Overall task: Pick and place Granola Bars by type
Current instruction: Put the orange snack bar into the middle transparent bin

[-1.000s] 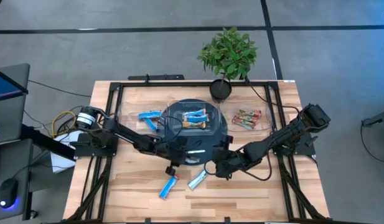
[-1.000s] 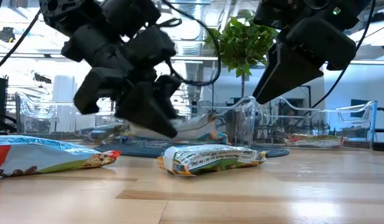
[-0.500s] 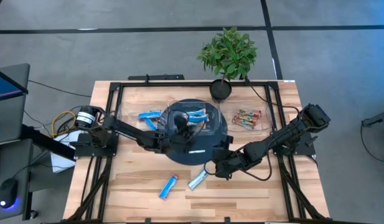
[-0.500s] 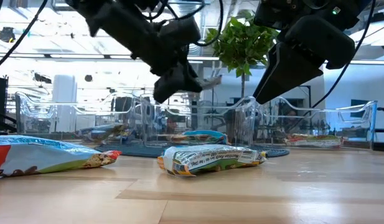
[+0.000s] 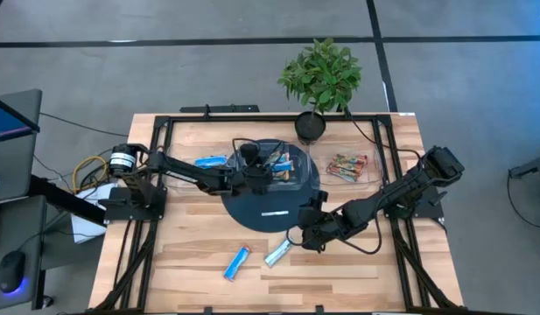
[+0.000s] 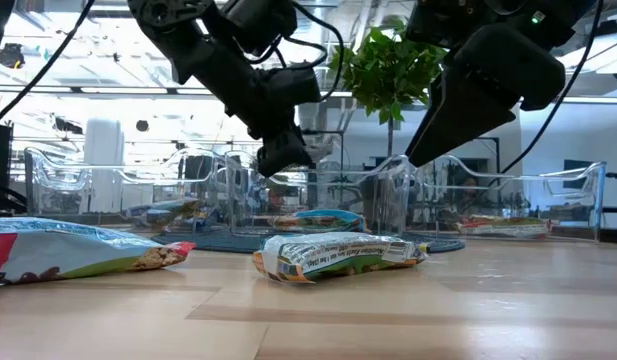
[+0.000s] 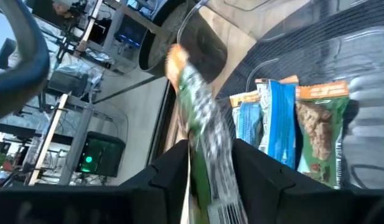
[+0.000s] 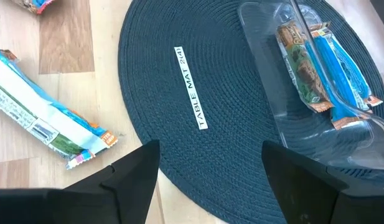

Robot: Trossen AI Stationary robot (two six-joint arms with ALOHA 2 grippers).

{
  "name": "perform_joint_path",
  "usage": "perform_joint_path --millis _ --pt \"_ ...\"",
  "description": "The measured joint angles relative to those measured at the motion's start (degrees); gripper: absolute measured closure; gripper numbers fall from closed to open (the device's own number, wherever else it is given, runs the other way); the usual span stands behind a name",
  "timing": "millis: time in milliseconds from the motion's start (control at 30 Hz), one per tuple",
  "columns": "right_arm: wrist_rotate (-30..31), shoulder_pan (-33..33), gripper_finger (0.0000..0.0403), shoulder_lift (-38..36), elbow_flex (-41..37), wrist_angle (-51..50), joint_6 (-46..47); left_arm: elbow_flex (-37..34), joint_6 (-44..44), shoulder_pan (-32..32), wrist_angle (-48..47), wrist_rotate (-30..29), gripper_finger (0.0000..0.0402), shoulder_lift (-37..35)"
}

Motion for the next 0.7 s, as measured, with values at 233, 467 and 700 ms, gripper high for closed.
perform_joint_path --millis 233,467,700 --pt "0.04 -0.04 0.0128 0.32 -0.02 0.63 0.0 0.0 -0.01 -0.25 1.03 -1.66 0.0216 0.0" --pt "-0.98 0.0 0.0128 0.32 -0.02 4.27 -3.01 0.0 2.22 -0.41 1.07 -9.12 0.0174 0.0" --pt "-1.01 0.0 0.0128 0.32 -0.02 4.23 -3.08 0.77 7.87 -2.04 1.7 -15.93 0.0167 0.0"
